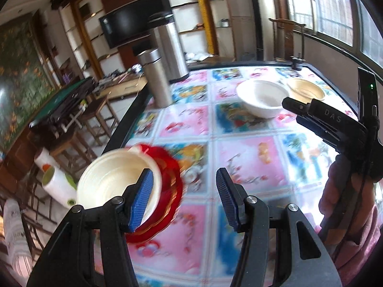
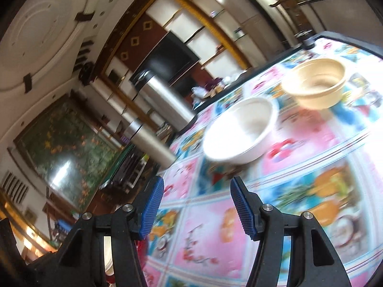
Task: Organize plates and bowls
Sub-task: 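Move both grippers to the large white bowl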
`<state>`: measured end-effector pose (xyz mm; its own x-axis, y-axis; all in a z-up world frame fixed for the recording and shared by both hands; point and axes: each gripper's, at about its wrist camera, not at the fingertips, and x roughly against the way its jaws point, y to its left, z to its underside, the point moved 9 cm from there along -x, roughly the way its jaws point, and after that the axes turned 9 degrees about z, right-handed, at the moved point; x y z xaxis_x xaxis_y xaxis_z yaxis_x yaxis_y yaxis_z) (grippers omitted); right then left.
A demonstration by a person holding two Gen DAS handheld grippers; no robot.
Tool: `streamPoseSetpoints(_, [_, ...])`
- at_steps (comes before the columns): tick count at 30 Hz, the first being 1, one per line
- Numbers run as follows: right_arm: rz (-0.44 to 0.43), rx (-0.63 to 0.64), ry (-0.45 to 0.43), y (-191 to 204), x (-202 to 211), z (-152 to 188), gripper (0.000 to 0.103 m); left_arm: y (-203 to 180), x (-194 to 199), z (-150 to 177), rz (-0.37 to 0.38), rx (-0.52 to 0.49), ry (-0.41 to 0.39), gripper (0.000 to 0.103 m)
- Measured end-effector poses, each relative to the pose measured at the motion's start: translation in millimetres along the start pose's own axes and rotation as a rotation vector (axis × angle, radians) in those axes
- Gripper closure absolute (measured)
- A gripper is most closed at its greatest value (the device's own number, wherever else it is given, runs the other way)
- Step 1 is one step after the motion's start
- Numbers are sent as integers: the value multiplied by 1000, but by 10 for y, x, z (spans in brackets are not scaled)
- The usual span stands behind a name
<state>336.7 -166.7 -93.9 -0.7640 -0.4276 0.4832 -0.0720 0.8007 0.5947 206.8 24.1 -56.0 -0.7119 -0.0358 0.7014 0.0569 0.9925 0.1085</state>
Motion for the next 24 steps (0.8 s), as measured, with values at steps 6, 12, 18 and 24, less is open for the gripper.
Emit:
streamPoseSetpoints(6, [33, -59, -41, -419, 135, -324, 42, -447, -175, -404, 16, -70, -48, 49])
streamPoseSetpoints(12, [45, -126, -66, -742, 212, -545, 42, -768, -495, -717, 33, -83, -62, 49])
streamPoseSetpoints(18, [29, -234, -78, -1014, 256, -668, 42, -860, -818, -920, 68, 8, -70, 49])
streamPoseSetpoints(24, [20, -271, -84, -1052, 272, -679, 42, -842, -1015, -950, 78, 71, -82, 49])
